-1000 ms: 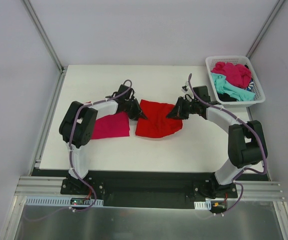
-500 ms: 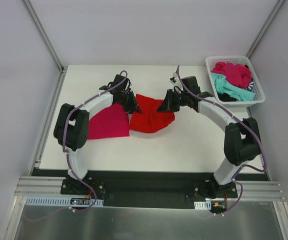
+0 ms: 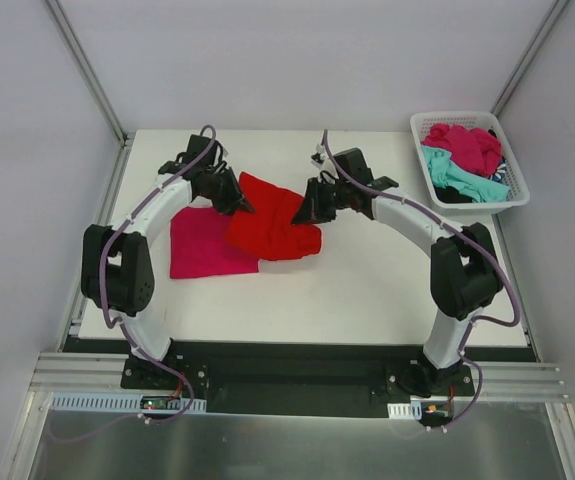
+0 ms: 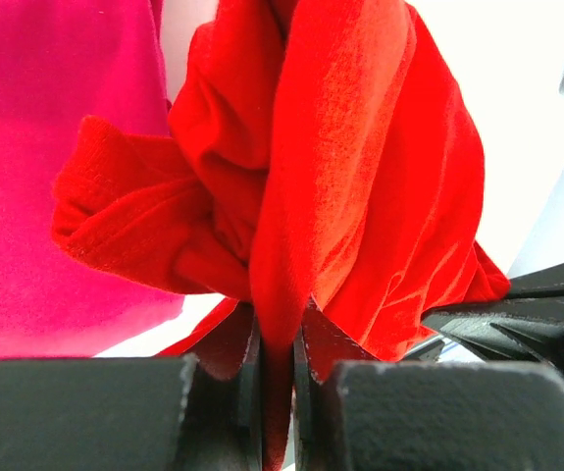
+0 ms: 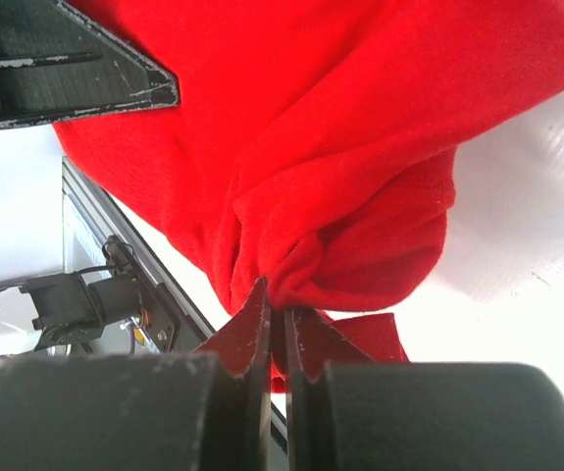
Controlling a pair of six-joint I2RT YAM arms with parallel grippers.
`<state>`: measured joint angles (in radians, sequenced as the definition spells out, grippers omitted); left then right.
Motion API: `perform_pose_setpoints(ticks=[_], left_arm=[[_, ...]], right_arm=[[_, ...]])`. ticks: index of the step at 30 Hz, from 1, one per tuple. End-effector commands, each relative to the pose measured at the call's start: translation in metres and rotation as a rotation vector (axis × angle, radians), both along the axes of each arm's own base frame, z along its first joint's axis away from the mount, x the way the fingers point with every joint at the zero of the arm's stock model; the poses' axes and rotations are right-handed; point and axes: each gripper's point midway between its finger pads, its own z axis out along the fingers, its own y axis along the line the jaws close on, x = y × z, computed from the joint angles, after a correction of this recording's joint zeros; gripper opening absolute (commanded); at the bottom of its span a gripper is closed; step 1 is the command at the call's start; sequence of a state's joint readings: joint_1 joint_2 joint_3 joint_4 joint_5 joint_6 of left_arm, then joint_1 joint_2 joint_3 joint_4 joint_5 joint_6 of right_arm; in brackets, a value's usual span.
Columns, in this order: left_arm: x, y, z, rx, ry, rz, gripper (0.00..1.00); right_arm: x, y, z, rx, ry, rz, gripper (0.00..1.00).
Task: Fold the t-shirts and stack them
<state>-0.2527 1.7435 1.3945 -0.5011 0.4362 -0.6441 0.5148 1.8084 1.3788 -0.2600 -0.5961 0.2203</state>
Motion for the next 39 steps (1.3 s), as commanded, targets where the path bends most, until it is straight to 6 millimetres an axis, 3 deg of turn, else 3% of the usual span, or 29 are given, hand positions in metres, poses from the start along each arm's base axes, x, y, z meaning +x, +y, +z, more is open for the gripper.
perform_pose_setpoints(ticks=[1, 13, 25, 39], left_arm=[[-0.007, 0.011, 0.026, 0.006, -0.064, -0.008, 0.00], [-0.019, 0.048, 0.016, 0.034, -0.042, 0.043, 0.00], [-0.029, 0.112, 0.014, 0.062, -0.030, 0.165, 0.00], [-0.032, 0.141, 0.006, 0.075, -0.013, 0.215, 0.00]], right_arm=[[0.007, 0.014, 0.020, 0.015, -0.029, 0.006, 0.01], [0.010, 0.050, 0.020, 0.015, -0.021, 0.050, 0.01], [0.007, 0.078, 0.015, 0.005, -0.012, 0.091, 0.01], [-0.006, 0.121, -0.008, -0.026, 0.036, 0.167, 0.01]])
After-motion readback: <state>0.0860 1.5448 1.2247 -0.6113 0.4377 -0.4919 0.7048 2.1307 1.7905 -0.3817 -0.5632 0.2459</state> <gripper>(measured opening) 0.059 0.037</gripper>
